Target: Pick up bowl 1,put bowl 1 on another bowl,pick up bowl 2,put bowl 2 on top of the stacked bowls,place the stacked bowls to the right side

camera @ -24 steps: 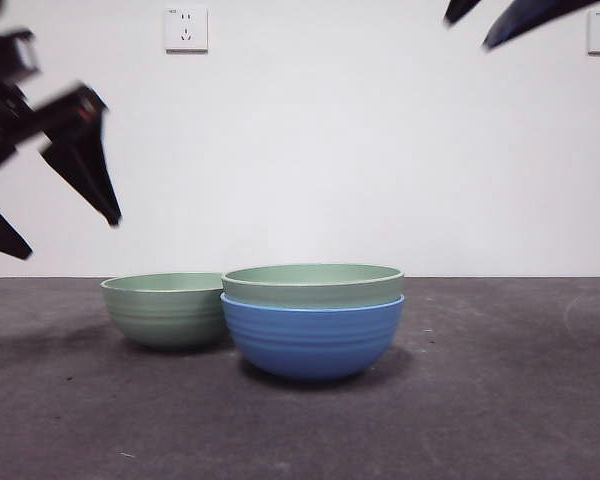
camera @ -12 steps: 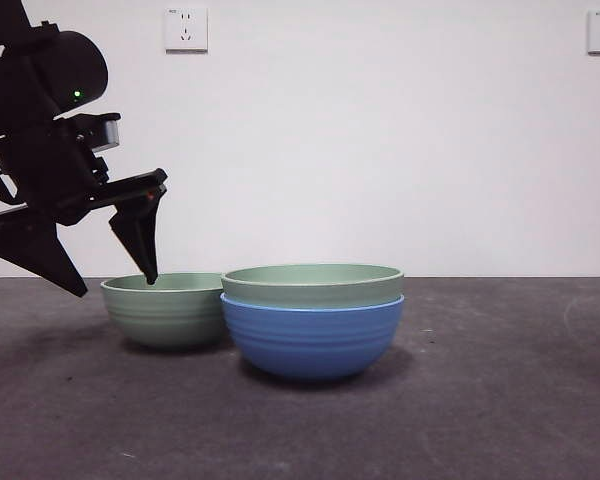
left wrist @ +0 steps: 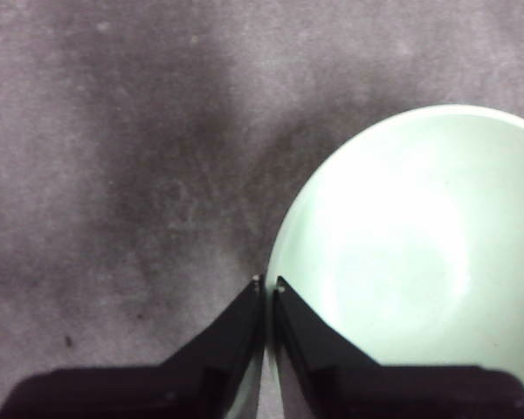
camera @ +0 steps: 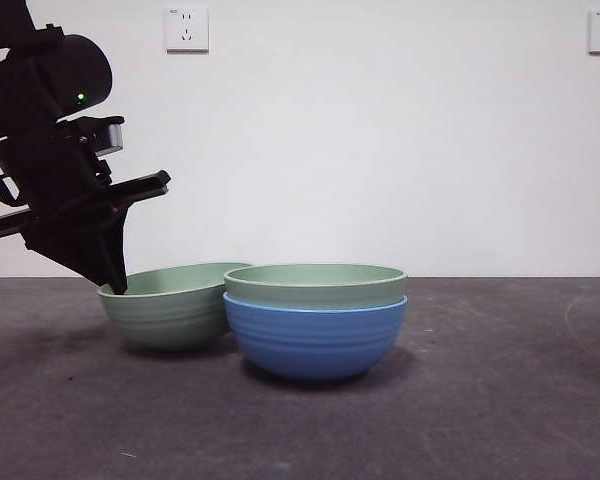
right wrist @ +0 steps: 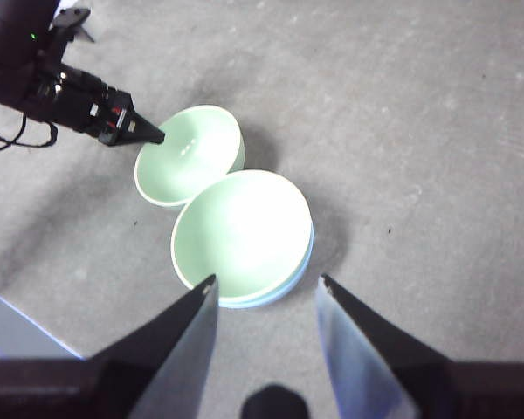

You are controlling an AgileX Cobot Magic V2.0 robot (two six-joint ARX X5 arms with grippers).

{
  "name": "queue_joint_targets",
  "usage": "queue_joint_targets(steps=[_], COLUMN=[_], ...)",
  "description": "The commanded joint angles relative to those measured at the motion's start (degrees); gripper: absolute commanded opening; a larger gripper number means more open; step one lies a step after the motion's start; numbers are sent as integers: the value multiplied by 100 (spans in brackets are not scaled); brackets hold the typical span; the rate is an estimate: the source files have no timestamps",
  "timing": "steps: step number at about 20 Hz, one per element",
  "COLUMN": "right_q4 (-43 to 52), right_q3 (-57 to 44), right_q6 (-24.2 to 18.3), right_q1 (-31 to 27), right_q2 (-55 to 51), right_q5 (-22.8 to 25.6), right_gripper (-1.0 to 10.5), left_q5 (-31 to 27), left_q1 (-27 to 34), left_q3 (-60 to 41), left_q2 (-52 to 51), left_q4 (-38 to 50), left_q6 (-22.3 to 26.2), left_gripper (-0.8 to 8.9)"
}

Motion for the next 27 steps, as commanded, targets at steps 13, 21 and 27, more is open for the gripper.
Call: queue_joint_targets(steps=[13, 21, 27], right_q4=[-166, -166, -168], right_q3=[-28, -28, -28], right_q6=[33, 33, 33], right_q1=[7, 7, 7], right_q2=[-9, -9, -7], right_q5=[13, 13, 11], right_gripper=[190, 190, 190], left_q5=[-94, -227, -306], left_q1=[-450, -1698, -1928], left_q3=[1281, 1434, 1434], left_q2=[-483, -367, 234], left_q4=[-1281, -1335, -1158], left_q6=[334, 372, 350], left_gripper=[-8, -8, -8])
